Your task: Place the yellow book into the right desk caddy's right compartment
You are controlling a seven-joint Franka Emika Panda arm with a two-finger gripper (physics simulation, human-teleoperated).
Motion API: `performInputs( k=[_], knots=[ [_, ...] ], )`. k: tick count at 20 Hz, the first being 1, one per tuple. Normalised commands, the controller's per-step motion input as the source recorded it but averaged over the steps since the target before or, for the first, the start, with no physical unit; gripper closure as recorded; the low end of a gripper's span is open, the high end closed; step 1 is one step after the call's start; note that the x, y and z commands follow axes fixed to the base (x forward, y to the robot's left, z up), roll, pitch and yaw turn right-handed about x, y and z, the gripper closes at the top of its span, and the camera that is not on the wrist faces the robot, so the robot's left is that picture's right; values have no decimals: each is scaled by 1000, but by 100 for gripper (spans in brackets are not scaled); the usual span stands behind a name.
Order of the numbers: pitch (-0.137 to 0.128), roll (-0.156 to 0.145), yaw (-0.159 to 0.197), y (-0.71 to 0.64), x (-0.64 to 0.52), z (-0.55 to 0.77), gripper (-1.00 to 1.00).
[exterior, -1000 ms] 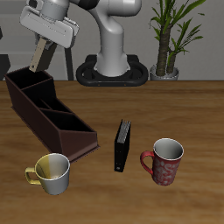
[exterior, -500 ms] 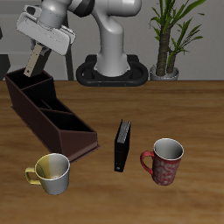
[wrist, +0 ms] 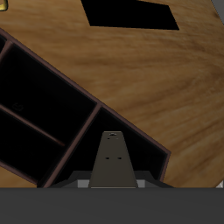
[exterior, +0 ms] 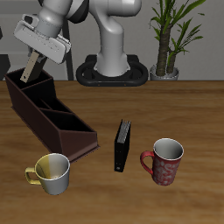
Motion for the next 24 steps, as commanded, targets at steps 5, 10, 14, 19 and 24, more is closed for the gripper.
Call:
performInputs(
  k=[5, 10, 14, 19, 24],
  knots=[
    [33, -21, -11, -54, 52, -287, 100],
    [46, -8, 4, -8, 99, -300, 100],
    [62, -5, 10, 30, 162, -420, 100],
    [88, -20, 0, -56, 149, -459, 100],
    [73, -37, 10, 7, 85, -216, -100]
  ],
)
